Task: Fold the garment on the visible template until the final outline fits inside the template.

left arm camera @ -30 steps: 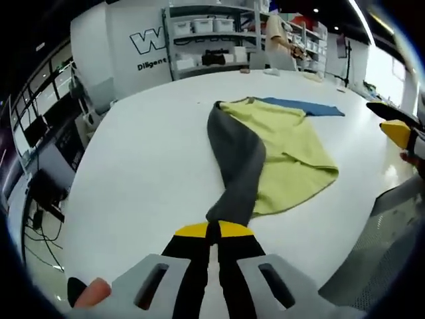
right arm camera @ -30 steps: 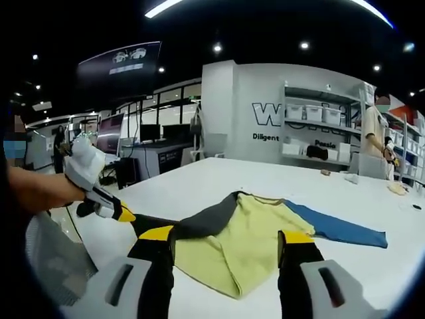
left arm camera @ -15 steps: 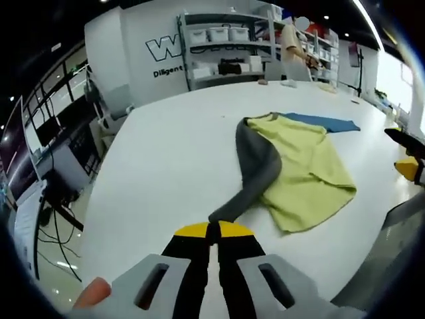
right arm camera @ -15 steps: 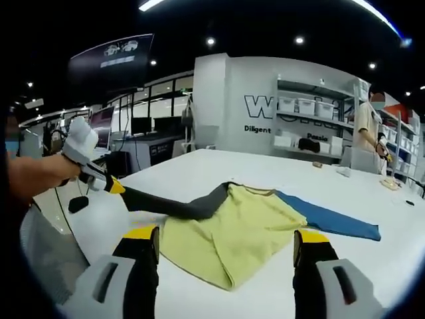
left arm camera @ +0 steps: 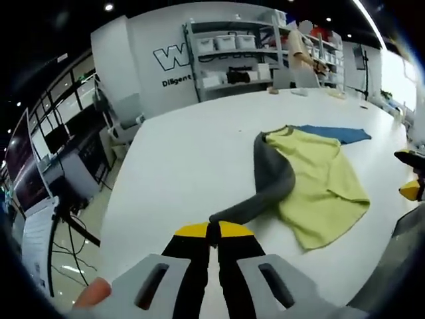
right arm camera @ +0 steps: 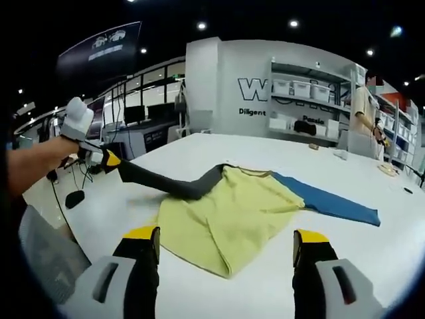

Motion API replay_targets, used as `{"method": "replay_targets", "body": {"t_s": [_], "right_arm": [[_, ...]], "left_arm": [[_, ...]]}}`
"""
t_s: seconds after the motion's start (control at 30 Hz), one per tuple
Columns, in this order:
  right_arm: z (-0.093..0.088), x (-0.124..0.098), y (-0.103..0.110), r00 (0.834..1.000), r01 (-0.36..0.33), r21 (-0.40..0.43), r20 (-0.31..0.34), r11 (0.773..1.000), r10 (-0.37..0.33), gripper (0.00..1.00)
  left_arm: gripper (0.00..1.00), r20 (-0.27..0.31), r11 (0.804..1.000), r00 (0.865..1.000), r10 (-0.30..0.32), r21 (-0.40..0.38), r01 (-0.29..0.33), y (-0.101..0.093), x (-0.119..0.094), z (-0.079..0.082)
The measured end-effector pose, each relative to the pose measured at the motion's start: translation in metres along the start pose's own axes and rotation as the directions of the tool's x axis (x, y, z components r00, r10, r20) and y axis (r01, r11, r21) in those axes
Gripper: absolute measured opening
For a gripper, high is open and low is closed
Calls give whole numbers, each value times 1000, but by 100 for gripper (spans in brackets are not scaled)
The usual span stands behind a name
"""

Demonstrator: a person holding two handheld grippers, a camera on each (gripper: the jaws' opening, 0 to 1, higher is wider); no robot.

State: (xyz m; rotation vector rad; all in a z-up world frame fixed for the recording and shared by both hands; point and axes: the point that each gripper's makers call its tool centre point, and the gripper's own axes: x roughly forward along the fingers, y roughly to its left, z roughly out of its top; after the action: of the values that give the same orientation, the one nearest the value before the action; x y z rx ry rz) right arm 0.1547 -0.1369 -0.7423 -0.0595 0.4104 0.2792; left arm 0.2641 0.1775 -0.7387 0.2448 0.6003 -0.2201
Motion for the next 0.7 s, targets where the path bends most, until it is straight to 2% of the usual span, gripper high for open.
{"method": "replay_targets", "body": {"t_s": [0.3,0.47,0.53,0.7], "right_arm": [[-2,1,1,1000,-5,-1,-13,1000,5,84],[-4,2,2,1000,-7,0,-18,1000,7,83],[-4,2,3,1000,-9,-1,-22,1000,9,83],[-6,3,2,1000,-8,6,-28,1000,8,83]], "left_arm": [[0,27,996,996,88,20,-88,52,6,19],[0,27,990,992,120,67,-122,80,25,24],[0,34,984,990,136,111,-139,89,33,28],[0,56,977,988,145,153,-152,101,55,36]]}}
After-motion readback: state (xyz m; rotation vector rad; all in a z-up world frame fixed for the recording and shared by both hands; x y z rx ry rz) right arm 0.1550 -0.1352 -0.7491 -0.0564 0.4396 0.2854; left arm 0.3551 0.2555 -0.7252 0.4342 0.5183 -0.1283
